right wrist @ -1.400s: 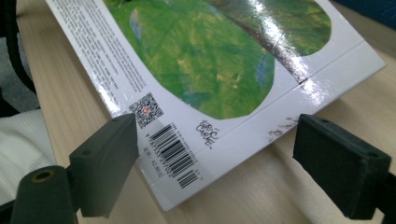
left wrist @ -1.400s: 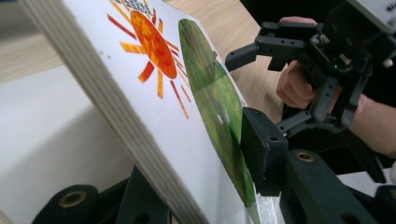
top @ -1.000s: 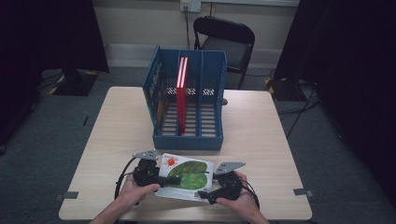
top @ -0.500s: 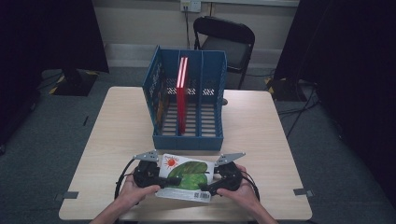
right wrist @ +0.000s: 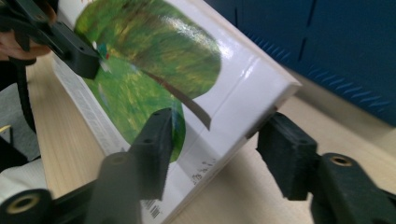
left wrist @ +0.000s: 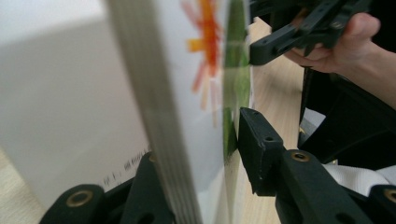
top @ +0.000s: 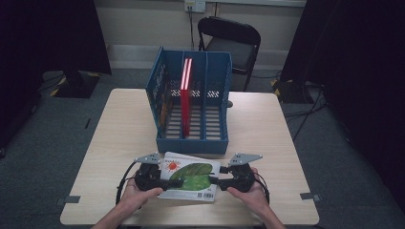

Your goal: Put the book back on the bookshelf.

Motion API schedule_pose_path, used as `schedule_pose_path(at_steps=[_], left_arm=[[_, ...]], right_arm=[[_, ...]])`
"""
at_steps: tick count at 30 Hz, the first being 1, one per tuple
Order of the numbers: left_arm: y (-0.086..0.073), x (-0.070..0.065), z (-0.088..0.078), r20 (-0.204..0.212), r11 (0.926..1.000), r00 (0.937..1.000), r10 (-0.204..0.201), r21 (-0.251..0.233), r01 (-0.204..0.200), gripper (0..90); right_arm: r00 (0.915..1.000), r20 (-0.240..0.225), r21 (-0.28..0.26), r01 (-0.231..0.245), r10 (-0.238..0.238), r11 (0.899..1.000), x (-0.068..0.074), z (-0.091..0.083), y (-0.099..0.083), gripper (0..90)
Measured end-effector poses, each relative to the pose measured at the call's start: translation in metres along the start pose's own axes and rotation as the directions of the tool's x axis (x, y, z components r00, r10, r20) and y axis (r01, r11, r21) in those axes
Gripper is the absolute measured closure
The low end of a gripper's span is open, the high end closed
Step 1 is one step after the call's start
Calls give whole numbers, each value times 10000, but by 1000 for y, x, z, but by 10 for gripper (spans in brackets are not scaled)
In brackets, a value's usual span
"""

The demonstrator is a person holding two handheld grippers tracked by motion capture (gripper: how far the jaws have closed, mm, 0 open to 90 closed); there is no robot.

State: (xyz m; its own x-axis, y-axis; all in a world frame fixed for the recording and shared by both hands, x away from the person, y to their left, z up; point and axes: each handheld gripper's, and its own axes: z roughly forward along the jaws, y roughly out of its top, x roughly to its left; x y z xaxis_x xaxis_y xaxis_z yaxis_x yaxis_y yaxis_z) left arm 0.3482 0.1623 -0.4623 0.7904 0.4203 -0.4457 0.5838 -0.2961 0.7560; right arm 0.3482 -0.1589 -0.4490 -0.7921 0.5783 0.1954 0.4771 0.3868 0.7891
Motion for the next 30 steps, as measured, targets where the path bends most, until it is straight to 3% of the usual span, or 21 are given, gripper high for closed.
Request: schedule_pose_path(at_steps=[4, 9, 12, 15, 22, 27, 29, 30], left_arm=[[0, 0, -1, -184, 9995, 9993, 311, 103, -309, 677], [-1, 0, -1, -189, 9994, 9993, 337, 89, -335, 676], [-2, 1, -1, -406, 9992, 9985, 359, 172, -353, 635], [-2, 1, 0, -974, 9968, 9927, 712, 441, -672, 612], [-4, 0, 2, -1112, 9943, 9895, 920, 636, -853, 615], [-4, 1, 4, -1141, 9933, 9889, 948, 775, -862, 586], [-5, 1, 5, -1169, 9935, 9889, 918, 785, -829, 567], [-4, 1, 5, -1196, 9936, 9886, 917, 772, -828, 565]], right_arm=[[9998, 112, -356, 151, -147, 9993, 3, -6, 3, 507], [9998, 110, -425, 192, -188, 9989, 3, -8, 3, 545], [9996, 87, -447, 283, -279, 9986, 4, -11, 3, 584], [9990, 113, -570, 435, -429, 9974, 5, -16, 6, 620], [9945, 95, -751, 1050, -1045, 9916, 10, -29, 12, 654], [9903, -485, -273, 1294, -1306, 9912, 11, -20, 10, 563], [9865, -527, 77, 1558, -1552, 9878, 16, -9, 9, 567], [9842, -321, 200, 1747, -1740, 9844, 19, -5, 9, 568]])
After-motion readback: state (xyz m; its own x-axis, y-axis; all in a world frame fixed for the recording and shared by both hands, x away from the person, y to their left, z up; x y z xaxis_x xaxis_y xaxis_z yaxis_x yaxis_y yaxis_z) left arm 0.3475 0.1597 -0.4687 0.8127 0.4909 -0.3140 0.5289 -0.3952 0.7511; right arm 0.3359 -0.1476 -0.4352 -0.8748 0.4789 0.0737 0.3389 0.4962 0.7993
